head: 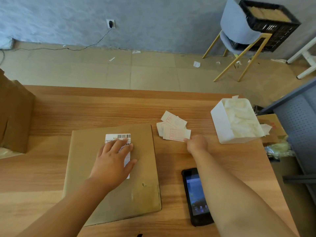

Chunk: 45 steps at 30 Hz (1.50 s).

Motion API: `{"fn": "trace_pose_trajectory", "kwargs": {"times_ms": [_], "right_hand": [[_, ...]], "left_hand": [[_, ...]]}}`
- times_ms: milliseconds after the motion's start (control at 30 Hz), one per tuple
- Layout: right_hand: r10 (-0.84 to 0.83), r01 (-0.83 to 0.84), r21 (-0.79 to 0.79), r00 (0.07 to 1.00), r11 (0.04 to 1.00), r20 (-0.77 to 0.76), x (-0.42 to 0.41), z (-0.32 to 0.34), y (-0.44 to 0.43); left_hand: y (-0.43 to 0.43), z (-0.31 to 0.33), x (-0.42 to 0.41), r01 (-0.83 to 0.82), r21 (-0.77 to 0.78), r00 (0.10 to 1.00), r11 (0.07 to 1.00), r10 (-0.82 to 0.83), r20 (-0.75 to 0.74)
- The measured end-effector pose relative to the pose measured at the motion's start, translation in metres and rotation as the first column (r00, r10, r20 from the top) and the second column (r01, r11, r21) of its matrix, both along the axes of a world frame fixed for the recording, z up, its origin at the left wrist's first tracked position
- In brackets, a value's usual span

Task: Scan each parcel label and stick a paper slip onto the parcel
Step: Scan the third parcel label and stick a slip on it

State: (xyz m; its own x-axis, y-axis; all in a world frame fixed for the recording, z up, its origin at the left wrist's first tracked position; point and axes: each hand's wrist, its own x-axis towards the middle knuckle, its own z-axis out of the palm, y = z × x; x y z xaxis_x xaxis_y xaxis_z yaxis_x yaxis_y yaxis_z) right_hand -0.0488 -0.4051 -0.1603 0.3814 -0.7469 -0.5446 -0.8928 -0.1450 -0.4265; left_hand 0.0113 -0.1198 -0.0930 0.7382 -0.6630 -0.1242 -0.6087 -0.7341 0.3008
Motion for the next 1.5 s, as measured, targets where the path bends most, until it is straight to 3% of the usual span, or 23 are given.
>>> {"fn": "trace_pose_trajectory", "kwargs": {"times_ms": [133,333,500,600,800,933,1133,1300,1500], "right_hand": [[-0.091,0.084,0.056,0.987,0.995,0.135,-0.01,-0.003,0.001],[-0.265,0.195,0.215,0.889,0.957,0.374,-0.026,0.011,0.018],[-0.295,0.101,0.388,0.824,0.916,0.483,-0.039,0.039,0.03],[-0.3,-0.007,0.488,0.781,0.873,0.548,-0.047,0.063,0.036],[-0.166,-0.174,0.465,0.781,0.868,0.603,-0.061,0.101,0.046],[-0.137,-0.181,0.428,0.779,0.886,0.612,-0.065,0.113,0.048],[-0.422,0.256,0.338,0.618,0.906,0.663,-0.081,0.108,0.033],[-0.369,0.249,0.277,0.706,0.928,0.604,-0.097,0.1,0.03],[-0.423,0.322,0.276,0.709,0.906,0.564,-0.106,0.098,0.02]], "left_hand": [[0.001,-0.002,-0.001,0.006,-0.002,1.0,1.0,-0.006,0.011],[0.002,-0.002,-0.003,0.011,-0.004,1.0,1.0,-0.011,0.014],[0.004,-0.003,0.001,-0.02,-0.013,0.997,1.0,0.019,-0.077],[-0.003,0.011,0.0,-0.109,-0.169,0.981,0.98,0.079,-0.179],[-0.036,0.045,-0.008,-0.075,-0.442,0.97,0.894,-0.038,-0.241],[-0.053,0.051,-0.011,-0.155,-0.463,0.906,0.873,-0.061,-0.418],[-0.056,0.041,-0.01,-0.198,-0.428,0.926,0.882,0.025,-0.377],[-0.082,0.036,0.002,-0.011,-0.44,0.98,0.898,-0.078,-0.183],[-0.138,0.024,0.027,0.172,-0.349,0.985,0.921,-0.171,0.034]]}}
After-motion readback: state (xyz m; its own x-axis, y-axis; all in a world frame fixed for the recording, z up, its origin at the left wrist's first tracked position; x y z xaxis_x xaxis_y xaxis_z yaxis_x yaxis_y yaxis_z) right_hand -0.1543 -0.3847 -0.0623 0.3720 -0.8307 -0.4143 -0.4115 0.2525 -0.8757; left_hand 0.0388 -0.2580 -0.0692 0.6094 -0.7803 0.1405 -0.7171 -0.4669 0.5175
